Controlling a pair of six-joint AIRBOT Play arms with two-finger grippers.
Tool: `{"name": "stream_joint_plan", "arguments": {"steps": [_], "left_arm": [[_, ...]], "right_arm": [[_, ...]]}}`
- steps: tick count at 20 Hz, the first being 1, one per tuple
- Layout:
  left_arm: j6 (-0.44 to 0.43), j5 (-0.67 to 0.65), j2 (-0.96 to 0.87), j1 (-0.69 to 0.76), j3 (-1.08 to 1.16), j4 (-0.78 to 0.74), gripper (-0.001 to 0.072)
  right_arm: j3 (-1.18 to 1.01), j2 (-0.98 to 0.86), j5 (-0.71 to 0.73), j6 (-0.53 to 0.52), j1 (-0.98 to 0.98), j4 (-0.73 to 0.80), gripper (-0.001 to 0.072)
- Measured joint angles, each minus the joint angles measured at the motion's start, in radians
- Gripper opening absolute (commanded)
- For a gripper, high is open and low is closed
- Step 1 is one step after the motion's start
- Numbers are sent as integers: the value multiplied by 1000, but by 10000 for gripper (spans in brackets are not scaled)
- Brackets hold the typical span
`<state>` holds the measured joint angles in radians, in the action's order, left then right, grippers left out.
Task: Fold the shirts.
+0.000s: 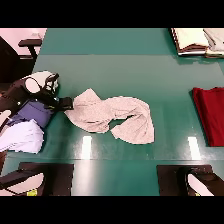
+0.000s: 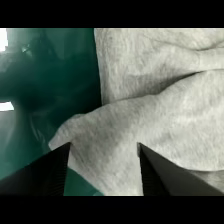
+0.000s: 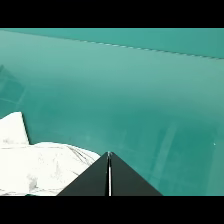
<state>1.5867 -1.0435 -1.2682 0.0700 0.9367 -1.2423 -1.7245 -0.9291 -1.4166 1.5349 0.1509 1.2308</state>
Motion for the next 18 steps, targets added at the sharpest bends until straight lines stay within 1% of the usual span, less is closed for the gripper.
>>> {"name": "stream_joint_plan", "arguments": {"steps": [1, 2, 3, 5, 9, 11, 13, 14, 15, 16, 18], "left_arm": [[-8, 12, -7, -1, -10, 18, 484], [-21, 25, -13, -1, -19, 37, 318], [-32, 35, -17, -2, -24, 51, 45], [-48, 48, -22, -3, -22, 63, 24], [-62, 42, -12, -5, 53, 52, 24], [-65, 37, 6, -5, 107, 38, 24], [-67, 32, 23, -5, 153, 24, 24], [-70, 28, 29, -5, 171, 17, 24], [-71, 24, 34, -5, 183, 11, 24], [-73, 19, 37, -5, 192, 6, 24], [-74, 13, 41, -5, 205, -3, 24]], "right_arm": [[0, -4, 0, 0, 0, 0, 14], [0, -10, -5, 0, 0, 0, 14], [0, -19, -19, 0, 0, 0, 14], [0, -47, -60, 0, 0, 0, 15], [18, -127, -197, 0, 0, 1, 14], [93, -148, -228, 0, 0, 1, 14], [236, -148, -218, 0, 0, 2, 26], [323, -141, -192, 0, 0, 1, 219], [425, -133, -159, 1, -1, 1, 458], [521, -127, -125, 0, -1, -2, 491], [715, -130, -50, 1, -1, -20, 485]]}}
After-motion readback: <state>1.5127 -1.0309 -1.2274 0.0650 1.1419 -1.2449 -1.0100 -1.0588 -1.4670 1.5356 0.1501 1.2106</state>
